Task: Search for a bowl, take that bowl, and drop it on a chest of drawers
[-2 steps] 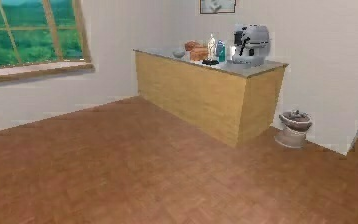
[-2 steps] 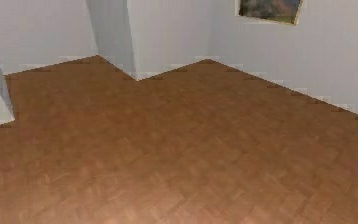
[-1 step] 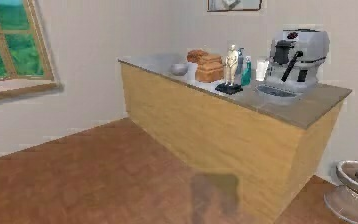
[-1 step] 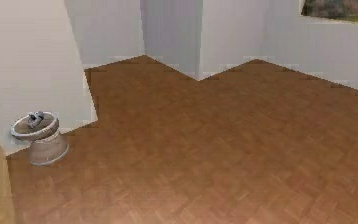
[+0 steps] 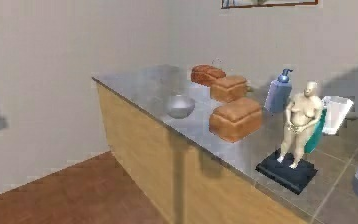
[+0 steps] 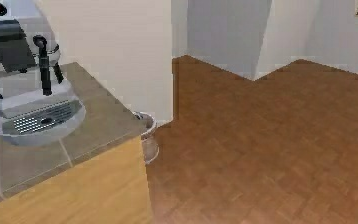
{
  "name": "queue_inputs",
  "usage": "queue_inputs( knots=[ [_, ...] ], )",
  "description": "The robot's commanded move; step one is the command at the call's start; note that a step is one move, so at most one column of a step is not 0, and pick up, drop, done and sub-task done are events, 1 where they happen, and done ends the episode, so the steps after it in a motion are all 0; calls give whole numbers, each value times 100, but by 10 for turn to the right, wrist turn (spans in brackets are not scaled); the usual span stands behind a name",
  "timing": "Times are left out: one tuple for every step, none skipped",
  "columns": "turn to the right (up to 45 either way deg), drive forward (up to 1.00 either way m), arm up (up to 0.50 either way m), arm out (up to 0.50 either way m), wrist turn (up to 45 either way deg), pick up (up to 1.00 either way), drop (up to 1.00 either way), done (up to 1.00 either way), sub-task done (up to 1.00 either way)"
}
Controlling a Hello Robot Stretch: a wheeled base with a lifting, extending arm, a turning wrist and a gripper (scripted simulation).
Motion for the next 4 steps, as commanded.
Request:
queue_inputs(
  knots=[
    [-450, 0, 0, 0, 0, 0, 0, 0, 0],
    [-390, 0, 0, 0, 0, 0, 0, 0, 0],
    [450, 0, 0, 0, 0, 0, 0, 0, 0],
    [120, 0, 0, 0, 0, 0, 0, 0, 0]
  ],
)
